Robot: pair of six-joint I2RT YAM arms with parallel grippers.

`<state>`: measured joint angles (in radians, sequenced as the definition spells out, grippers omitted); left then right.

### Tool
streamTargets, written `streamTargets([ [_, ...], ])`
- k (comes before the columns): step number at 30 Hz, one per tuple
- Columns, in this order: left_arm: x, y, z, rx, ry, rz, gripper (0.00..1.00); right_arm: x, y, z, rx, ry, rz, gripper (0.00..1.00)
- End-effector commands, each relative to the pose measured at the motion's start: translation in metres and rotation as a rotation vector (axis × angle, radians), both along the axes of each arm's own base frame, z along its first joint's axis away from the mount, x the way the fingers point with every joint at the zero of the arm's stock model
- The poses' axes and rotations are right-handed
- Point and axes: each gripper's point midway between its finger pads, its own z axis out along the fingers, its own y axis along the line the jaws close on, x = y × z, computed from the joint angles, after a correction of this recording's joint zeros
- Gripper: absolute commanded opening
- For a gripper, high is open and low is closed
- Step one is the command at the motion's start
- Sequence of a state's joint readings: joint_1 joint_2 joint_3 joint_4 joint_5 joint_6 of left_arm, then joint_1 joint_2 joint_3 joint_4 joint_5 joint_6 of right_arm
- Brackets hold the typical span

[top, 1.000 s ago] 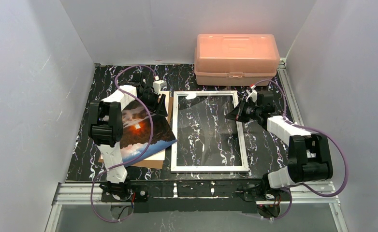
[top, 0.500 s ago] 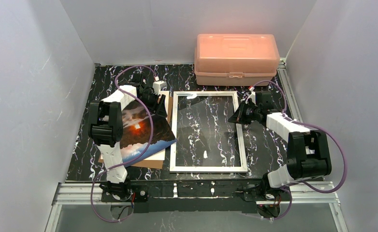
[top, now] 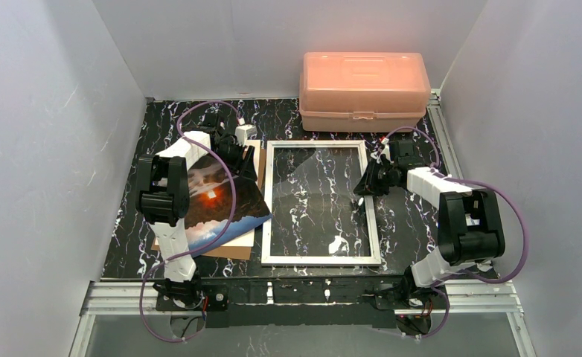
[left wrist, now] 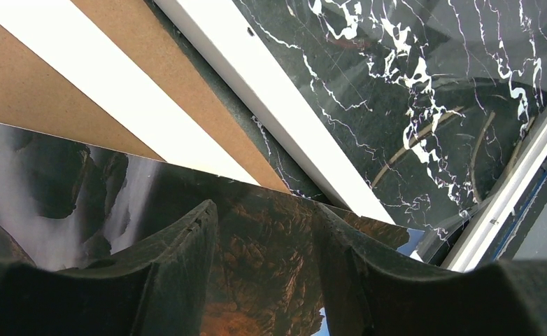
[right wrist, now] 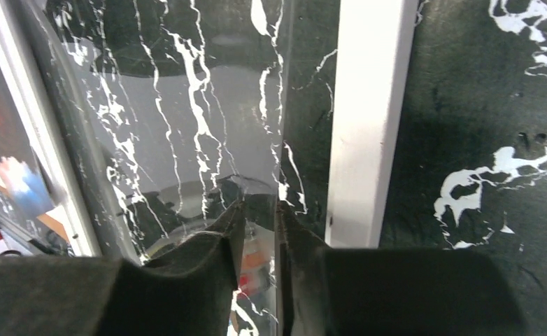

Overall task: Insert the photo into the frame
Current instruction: Place the photo frame item in the photo frame.

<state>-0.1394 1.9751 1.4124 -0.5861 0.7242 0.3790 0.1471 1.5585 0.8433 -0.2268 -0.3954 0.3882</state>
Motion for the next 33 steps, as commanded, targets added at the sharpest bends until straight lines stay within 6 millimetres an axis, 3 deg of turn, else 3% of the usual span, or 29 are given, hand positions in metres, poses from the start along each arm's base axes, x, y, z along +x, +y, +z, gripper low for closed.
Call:
streamTargets([
  [1,-0.008,0.001,0.008,-0.015,0.012,-0.008,0.5,0.007,-0.006,0.006,-0.059,-0.007,-0.002,0.35],
  [8,-0.009,0.002,0.008,-0.014,0.017,-0.008,0.49,0.009,-0.015,0.007,-0.13,0.011,-0.021,0.58],
  [12,-0.01,0.003,0.007,-0.012,0.02,-0.009,0.49,0.008,-0.023,0.006,-0.177,0.025,-0.032,0.64],
  [17,-0.01,0.003,0.007,-0.011,0.023,-0.007,0.49,0.027,-0.033,0.031,-0.236,-0.058,-0.07,0.57],
  [20,-0.01,0.003,0.008,-0.012,0.021,-0.007,0.49,0.043,-0.026,0.049,-0.192,-0.132,-0.08,0.56],
  [27,-0.011,0.006,0.008,-0.007,0.02,-0.01,0.48,0.047,-0.02,0.051,-0.158,-0.135,-0.082,0.61],
  [33,-0.011,0.006,0.008,-0.006,0.019,-0.01,0.48,0.072,-0.016,0.054,-0.167,-0.203,-0.102,0.5],
])
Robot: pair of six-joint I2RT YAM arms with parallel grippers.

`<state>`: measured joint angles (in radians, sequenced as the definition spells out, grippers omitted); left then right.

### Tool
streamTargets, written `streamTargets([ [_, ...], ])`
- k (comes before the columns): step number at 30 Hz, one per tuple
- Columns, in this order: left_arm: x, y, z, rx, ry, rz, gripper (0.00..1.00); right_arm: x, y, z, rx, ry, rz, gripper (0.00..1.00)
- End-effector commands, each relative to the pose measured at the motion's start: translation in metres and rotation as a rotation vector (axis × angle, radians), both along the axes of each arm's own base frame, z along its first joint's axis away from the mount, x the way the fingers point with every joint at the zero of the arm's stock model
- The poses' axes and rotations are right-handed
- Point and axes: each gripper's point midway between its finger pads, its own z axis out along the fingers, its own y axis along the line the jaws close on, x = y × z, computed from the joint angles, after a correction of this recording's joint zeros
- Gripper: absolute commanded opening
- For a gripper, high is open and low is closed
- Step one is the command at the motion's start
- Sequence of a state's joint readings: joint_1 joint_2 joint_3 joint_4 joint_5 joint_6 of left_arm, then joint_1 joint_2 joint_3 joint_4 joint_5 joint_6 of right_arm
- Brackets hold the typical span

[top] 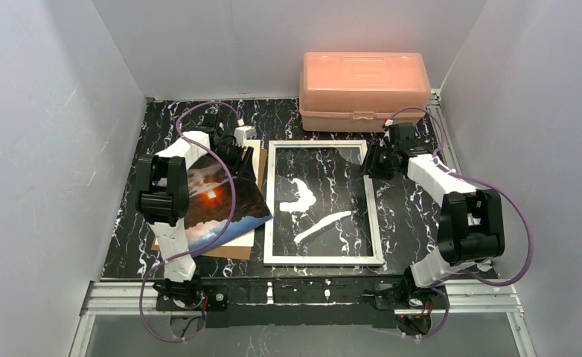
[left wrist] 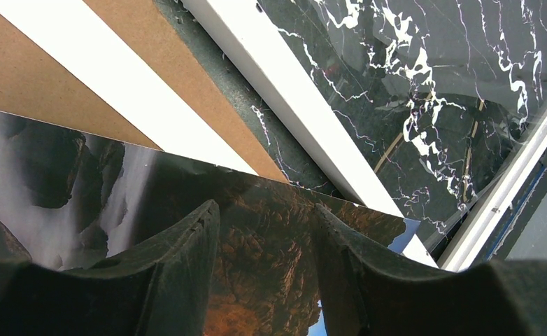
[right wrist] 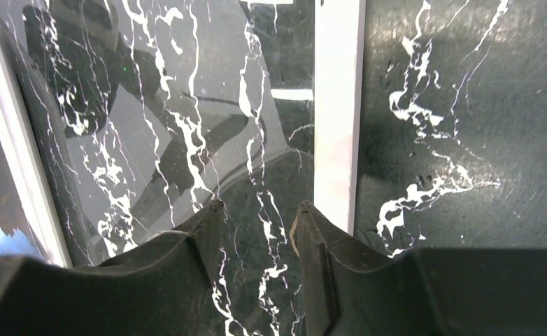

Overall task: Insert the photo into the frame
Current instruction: Place the photo frame item in the photo frame.

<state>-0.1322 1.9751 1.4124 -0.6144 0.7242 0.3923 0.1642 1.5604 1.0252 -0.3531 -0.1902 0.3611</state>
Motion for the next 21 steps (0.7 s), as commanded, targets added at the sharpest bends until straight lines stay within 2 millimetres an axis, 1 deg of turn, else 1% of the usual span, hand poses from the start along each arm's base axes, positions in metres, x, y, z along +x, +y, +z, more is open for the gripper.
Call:
streamTargets([
  [1,-0.006,0.003,0.009,-0.009,0.0,-0.006,0.48,0.034,0.008,0.019,-0.007,-0.117,-0.013,0.48],
  [3,-0.006,0.004,0.01,-0.006,0.001,-0.004,0.48,0.032,0.015,0.016,-0.032,-0.118,0.004,0.44],
  [6,-0.006,0.005,0.009,-0.003,0.003,-0.003,0.48,0.023,0.019,0.007,-0.088,-0.097,0.019,0.36],
  [8,-0.006,0.005,0.009,-0.004,0.004,-0.004,0.48,0.013,0.018,0.003,-0.124,-0.087,0.017,0.3],
  [9,-0.006,0.005,0.009,-0.004,0.004,-0.005,0.48,0.008,0.017,0.006,-0.134,-0.095,0.018,0.27],
  [12,-0.007,0.005,0.007,-0.005,0.009,-0.006,0.48,-0.009,0.011,0.006,-0.179,-0.103,0.01,0.16],
  [17,-0.009,0.005,0.007,-0.006,0.011,-0.006,0.47,-0.038,0.012,0.009,-0.207,-0.084,0.024,0.13],
  [20,-0.009,0.006,0.006,-0.005,0.011,-0.008,0.47,-0.056,0.014,0.001,-0.212,-0.036,0.044,0.13],
  [21,-0.009,0.006,0.006,-0.005,0.012,-0.008,0.47,-0.061,0.014,-0.001,-0.213,-0.02,0.049,0.15],
])
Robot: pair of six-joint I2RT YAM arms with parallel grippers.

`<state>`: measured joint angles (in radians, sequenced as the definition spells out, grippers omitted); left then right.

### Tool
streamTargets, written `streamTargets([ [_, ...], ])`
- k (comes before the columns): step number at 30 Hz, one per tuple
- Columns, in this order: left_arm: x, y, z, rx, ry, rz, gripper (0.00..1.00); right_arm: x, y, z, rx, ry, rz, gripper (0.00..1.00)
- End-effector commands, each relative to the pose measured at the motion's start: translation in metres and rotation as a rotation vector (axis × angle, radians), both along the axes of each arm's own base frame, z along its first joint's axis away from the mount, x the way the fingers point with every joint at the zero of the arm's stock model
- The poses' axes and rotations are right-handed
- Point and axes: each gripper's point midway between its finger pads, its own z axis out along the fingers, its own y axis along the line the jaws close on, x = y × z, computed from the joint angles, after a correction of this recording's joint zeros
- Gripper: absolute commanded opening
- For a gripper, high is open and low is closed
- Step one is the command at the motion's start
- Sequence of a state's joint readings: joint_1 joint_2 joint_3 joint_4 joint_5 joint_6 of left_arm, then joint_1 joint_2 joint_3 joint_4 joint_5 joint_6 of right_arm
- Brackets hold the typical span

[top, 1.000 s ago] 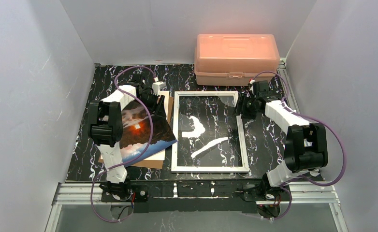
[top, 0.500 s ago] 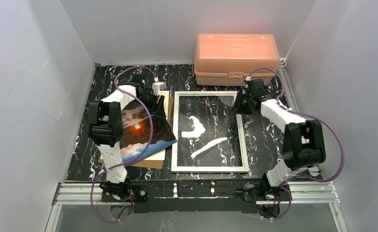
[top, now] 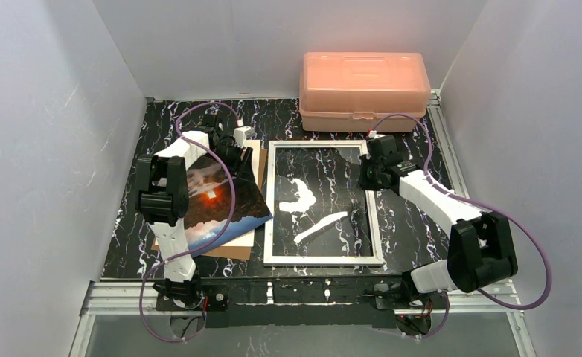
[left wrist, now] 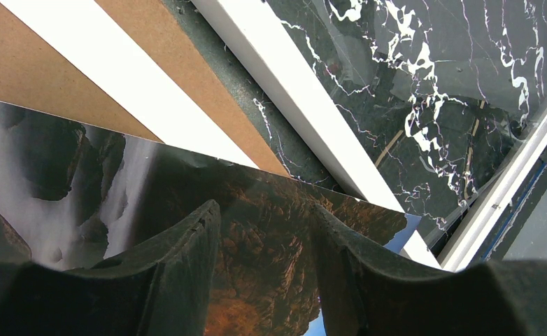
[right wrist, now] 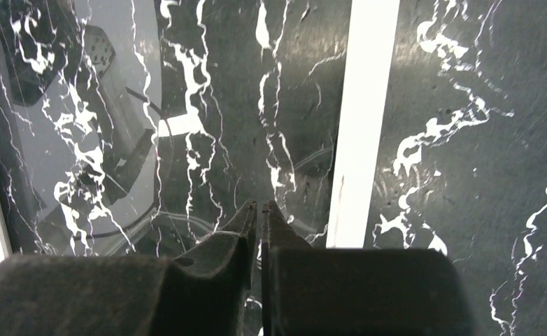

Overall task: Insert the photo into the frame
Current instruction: Place the photo frame item in the photo frame.

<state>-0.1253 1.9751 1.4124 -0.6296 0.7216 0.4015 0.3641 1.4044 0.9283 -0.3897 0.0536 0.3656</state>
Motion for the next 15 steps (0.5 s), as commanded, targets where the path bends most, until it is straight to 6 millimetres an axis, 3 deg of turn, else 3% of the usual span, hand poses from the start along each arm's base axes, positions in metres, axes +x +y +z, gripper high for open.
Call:
streamTargets([
  [1,-0.007,0.002,0.006,-0.01,0.004,-0.009,0.47,-0.023,-0.005,-0.009,-0.032,0.061,-0.006,0.18],
  [7,-0.009,0.002,0.005,-0.011,0.005,-0.014,0.48,-0.028,0.0,-0.015,-0.004,0.083,0.002,0.41],
  [15,-0.006,0.001,0.004,-0.006,-0.033,-0.06,0.48,-0.042,0.005,-0.01,0.027,0.13,0.042,0.57],
])
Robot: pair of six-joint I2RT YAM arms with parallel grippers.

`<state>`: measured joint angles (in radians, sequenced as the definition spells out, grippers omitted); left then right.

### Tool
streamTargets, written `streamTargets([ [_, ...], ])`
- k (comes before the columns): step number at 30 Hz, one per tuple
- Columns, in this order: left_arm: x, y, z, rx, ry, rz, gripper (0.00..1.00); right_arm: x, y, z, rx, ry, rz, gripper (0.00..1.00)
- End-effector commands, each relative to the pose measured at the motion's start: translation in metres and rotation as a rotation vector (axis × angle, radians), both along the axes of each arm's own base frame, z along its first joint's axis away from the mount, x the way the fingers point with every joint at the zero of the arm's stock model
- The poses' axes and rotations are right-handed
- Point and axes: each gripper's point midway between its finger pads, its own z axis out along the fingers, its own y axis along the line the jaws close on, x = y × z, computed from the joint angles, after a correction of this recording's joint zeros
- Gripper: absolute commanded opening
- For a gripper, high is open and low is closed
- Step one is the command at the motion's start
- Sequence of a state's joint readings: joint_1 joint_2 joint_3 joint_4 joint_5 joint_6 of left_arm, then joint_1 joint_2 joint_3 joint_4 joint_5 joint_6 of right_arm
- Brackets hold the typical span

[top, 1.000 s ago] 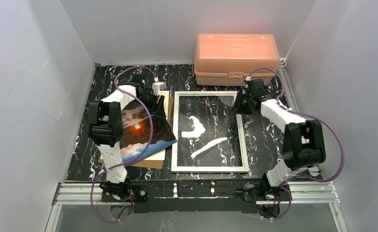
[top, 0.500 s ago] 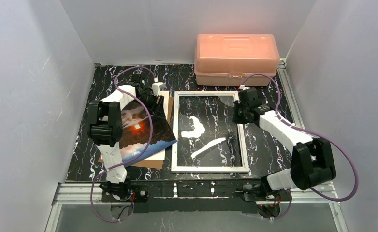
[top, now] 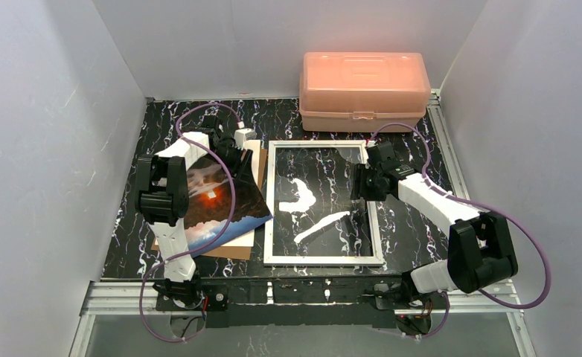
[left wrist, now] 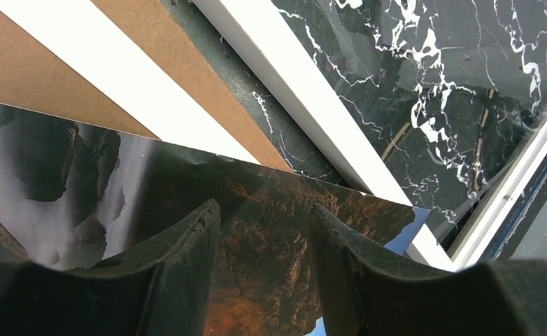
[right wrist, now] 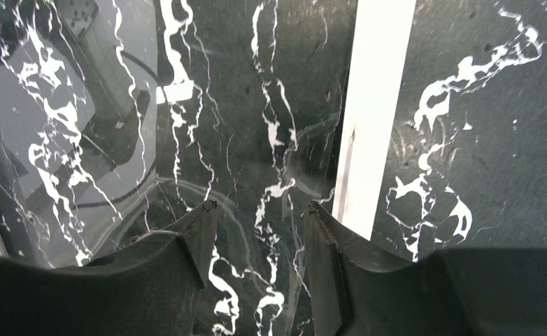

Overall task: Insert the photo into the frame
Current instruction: Place the photo frame item in the photo frame, then adjust the photo frame item on the photo frame.

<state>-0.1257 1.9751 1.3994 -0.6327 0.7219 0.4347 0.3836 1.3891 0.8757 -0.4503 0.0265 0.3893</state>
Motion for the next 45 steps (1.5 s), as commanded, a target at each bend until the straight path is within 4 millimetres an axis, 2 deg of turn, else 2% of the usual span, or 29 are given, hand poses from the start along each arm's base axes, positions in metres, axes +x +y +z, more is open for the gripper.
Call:
streamTargets([
  [1,-0.002,-0.001,0.009,-0.014,-0.034,-0.047,0.48,-0.018,0.005,0.011,0.037,0.05,0.036,0.59],
  [10,-0.019,-0.014,0.01,-0.02,-0.107,-0.21,0.49,-0.079,0.015,0.028,0.145,0.259,0.096,0.64],
  [13,-0.025,-0.017,0.004,-0.002,-0.158,-0.299,0.5,-0.099,0.014,0.023,0.163,0.325,0.1,0.65],
  [18,-0.027,-0.025,0.004,0.025,-0.215,-0.372,0.5,-0.116,0.013,0.014,0.19,0.355,0.088,0.67],
  [26,-0.046,-0.036,-0.008,0.064,-0.24,-0.469,0.5,-0.123,0.004,0.0,0.162,0.348,0.063,0.72],
  [31,-0.052,-0.033,-0.016,0.097,-0.25,-0.507,0.5,-0.123,0.0,-0.006,0.142,0.342,0.052,0.74],
  [35,-0.058,-0.018,-0.023,0.155,-0.229,-0.518,0.5,-0.123,0.0,-0.006,0.143,0.339,0.048,0.76],
  [40,-0.068,0.011,-0.036,0.263,-0.194,-0.529,0.49,-0.124,0.001,-0.008,0.15,0.339,0.044,0.76],
  [45,-0.071,0.032,-0.036,0.331,-0.172,-0.512,0.48,-0.123,0.001,-0.01,0.15,0.339,0.043,0.76],
])
